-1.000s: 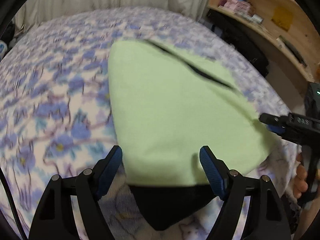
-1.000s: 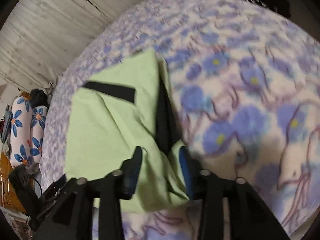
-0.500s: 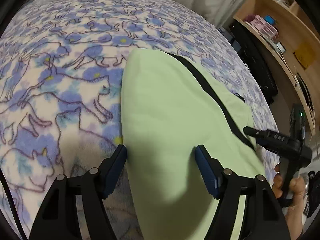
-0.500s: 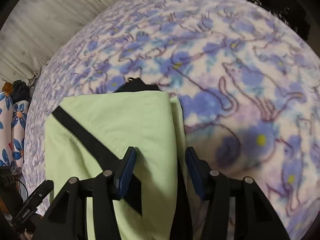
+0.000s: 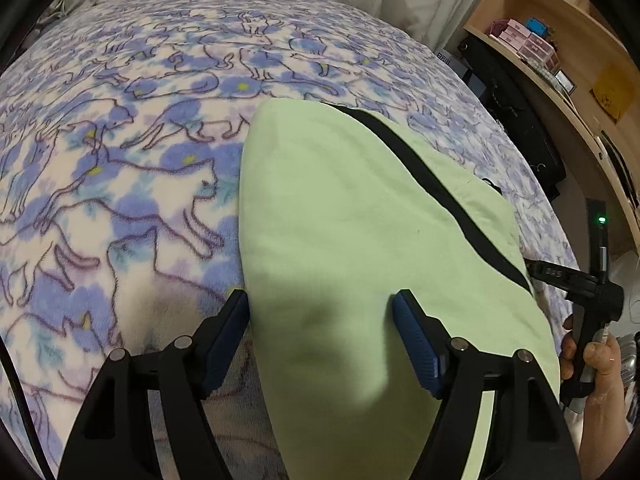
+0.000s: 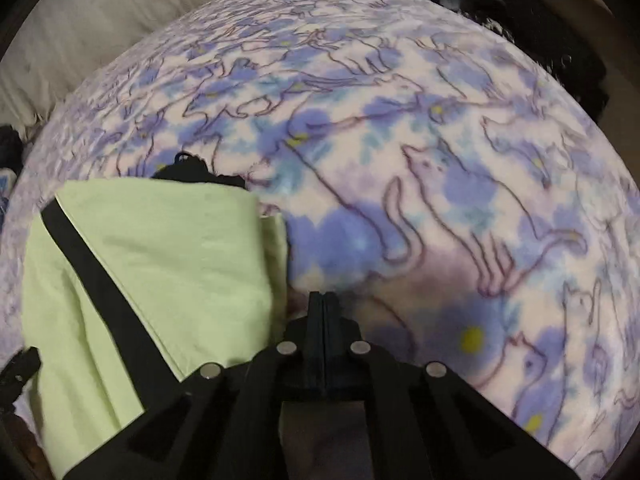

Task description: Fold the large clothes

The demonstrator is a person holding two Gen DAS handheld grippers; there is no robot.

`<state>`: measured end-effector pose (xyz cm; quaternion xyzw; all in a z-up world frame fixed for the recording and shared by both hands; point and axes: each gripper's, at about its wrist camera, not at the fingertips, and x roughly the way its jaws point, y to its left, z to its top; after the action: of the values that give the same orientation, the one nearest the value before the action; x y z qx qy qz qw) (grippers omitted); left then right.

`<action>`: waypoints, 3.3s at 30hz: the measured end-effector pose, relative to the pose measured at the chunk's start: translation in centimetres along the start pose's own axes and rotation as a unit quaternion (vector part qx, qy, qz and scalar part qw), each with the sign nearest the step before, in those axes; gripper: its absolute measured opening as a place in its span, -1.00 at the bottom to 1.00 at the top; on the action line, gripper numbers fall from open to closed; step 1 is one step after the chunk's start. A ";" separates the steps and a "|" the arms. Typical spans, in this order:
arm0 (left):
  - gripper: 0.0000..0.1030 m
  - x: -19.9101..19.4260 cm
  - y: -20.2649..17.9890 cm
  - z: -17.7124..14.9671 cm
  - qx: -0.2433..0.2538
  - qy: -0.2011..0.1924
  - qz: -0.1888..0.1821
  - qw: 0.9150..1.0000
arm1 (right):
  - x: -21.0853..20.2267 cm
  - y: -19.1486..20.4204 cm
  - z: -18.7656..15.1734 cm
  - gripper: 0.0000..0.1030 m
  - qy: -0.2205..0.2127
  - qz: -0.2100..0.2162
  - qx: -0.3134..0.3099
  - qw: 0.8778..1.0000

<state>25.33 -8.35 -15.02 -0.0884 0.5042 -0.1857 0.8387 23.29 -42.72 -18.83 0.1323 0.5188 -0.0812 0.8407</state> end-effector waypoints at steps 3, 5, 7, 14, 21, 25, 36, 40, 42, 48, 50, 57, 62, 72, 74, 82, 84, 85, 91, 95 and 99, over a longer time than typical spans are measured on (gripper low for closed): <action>0.40 -1.5 -0.6 0.0 0.005 -0.015 0.009 1.000 | -3.4 1.1 -0.1 -0.99 -0.032 0.021 -0.007 0.999; 0.39 -3.3 -1.6 -0.4 0.013 -0.036 0.001 0.999 | -5.4 2.7 -0.5 -0.99 -0.038 0.062 -0.017 0.997; 0.28 -4.6 -2.5 -1.0 0.020 -0.046 -0.009 0.999 | -6.3 4.7 -1.5 -0.98 -0.028 0.101 -0.033 0.994; -0.22 -4.2 -5.4 -3.8 0.054 -0.006 -0.031 0.998 | -4.7 11.0 -6.8 -0.83 0.032 0.147 -0.111 0.982; -0.46 -3.4 -4.3 -4.7 0.065 -0.008 -0.014 0.998 | -3.4 5.1 -6.0 -0.96 0.018 0.057 -0.076 0.995; -0.46 -3.5 -4.0 -4.6 0.053 -0.007 -0.022 0.998 | -3.9 2.9 -6.0 -1.00 0.037 0.081 -0.060 0.994; 0.16 -5.4 -4.5 -4.8 0.035 0.001 0.010 0.999 | -6.9 4.5 -7.2 0.17 0.027 0.064 -0.079 0.994; 0.17 -6.6 -4.2 -5.1 0.025 0.009 0.028 0.999 | -7.7 4.3 -7.4 0.19 0.036 0.069 -0.070 0.995; 0.18 -7.1 -4.0 -5.2 0.020 0.012 0.031 0.999 | -8.2 4.3 -7.6 0.19 0.038 0.072 -0.068 0.994; 0.35 -9.0 -3.9 -5.7 0.023 0.017 0.049 0.998 | -10.4 4.4 -8.4 0.19 0.038 0.081 -0.082 0.993; 0.37 -9.7 -3.8 -5.8 0.021 0.018 0.054 0.998 | -11.0 4.2 -8.5 0.19 0.040 0.089 -0.080 0.992; 0.40 -10.1 -2.5 -5.3 0.000 0.043 0.006 0.999 | -11.4 2.0 -7.6 0.19 0.060 0.125 -0.055 0.989; 0.61 -8.0 -0.8 -5.0 -0.031 0.069 -0.052 0.996 | -8.7 0.0 -6.6 0.20 0.091 0.149 -0.029 0.984; 0.61 -1.1 1.0 -5.7 -0.076 0.091 -0.113 0.987 | -0.5 -2.3 -6.5 0.25 0.152 0.249 0.029 0.956; 0.61 0.0 1.0 -5.7 -0.082 0.090 -0.128 0.984 | -0.1 -2.0 -6.2 0.25 0.141 0.277 0.030 0.950; 0.78 2.0 -0.5 -5.1 -0.052 0.078 -0.136 0.986 | 2.1 0.9 -5.4 0.25 0.108 0.322 0.027 0.940; 0.80 2.2 -0.4 -4.9 -0.052 0.082 -0.137 0.986 | 2.2 1.9 -5.2 0.24 0.102 0.313 0.017 0.944; 0.80 2.1 -0.1 -4.9 -0.052 0.083 -0.138 0.986 | 2.1 2.4 -5.2 0.21 0.098 0.304 0.009 0.948; 0.40 0.9 -2.1 -4.5 -0.017 0.050 -0.087 0.995 | 0.8 2.5 -5.7 -0.63 0.077 0.290 0.002 0.954; -0.06 -1.7 -5.1 -4.6 0.056 0.015 -0.018 0.998 | -1.5 4.7 -6.3 -0.75 0.047 0.248 -0.036 0.967; -0.18 -4.3 -7.6 -5.4 0.105 -0.012 0.021 0.994 | -5.0 7.7 -7.7 -0.76 0.006 0.211 -0.098 0.973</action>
<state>17.06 -13.40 -11.52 0.0085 0.4735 -0.2195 0.8529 16.63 -33.00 -16.55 0.1568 0.4898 0.1502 0.8444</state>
